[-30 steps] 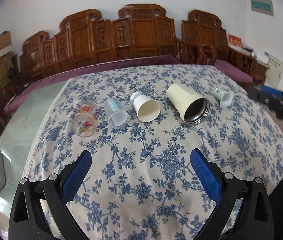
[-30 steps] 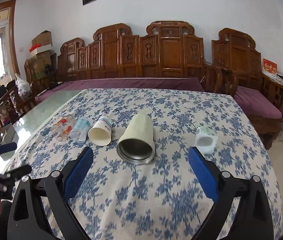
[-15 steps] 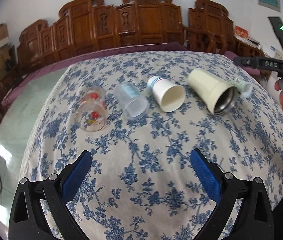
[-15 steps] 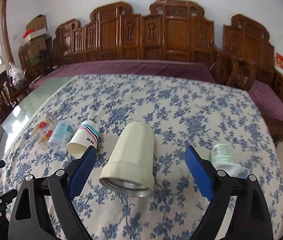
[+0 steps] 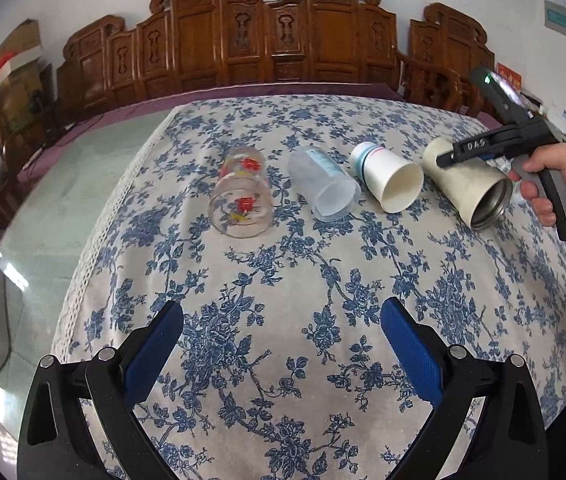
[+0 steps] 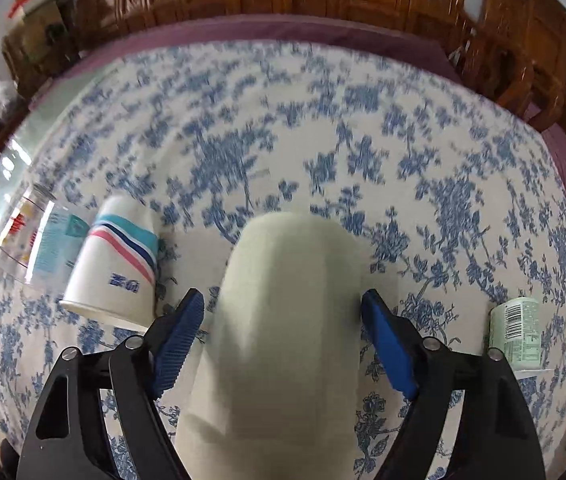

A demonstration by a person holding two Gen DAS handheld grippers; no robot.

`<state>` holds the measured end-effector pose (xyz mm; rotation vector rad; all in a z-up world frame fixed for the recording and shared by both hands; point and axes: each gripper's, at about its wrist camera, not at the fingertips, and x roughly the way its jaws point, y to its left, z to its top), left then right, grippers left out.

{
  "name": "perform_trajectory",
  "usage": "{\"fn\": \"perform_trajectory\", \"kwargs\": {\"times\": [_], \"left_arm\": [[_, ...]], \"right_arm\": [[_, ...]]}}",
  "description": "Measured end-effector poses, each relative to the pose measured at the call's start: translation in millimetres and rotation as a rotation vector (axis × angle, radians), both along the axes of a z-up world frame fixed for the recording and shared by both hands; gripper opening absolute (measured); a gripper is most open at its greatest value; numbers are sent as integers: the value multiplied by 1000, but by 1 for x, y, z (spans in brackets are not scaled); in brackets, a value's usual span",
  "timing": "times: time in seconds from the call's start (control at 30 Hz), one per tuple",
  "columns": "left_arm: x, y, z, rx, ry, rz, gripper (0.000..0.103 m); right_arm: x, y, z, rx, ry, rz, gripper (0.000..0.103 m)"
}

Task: Flip cup upside down
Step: 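Close the left gripper around the cream cup body and lift it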

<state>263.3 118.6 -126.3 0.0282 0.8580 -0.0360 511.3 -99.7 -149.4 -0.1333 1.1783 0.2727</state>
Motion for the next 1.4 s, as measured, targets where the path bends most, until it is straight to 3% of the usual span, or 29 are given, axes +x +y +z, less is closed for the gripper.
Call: {"fn": "perform_trajectory", "kwargs": {"times": [0.2, 0.37, 0.7, 1.13, 1.4], "left_arm": [[0, 7, 8, -21, -11, 17, 95], [0, 5, 11, -31, -12, 15, 95], [-6, -5, 19, -16, -27, -3, 95], [-35, -7, 39, -29, -62, 15, 95], [-46, -7, 41, -36, -68, 30, 95]], "right_arm": [[13, 3, -14, -15, 139, -11, 82], [11, 3, -15, -13, 178, -12, 79], [-31, -18, 13, 32, 98, 15, 77], [-137, 0, 60, 146, 15, 157, 77], [-197, 31, 54, 205, 47, 221, 77]]}}
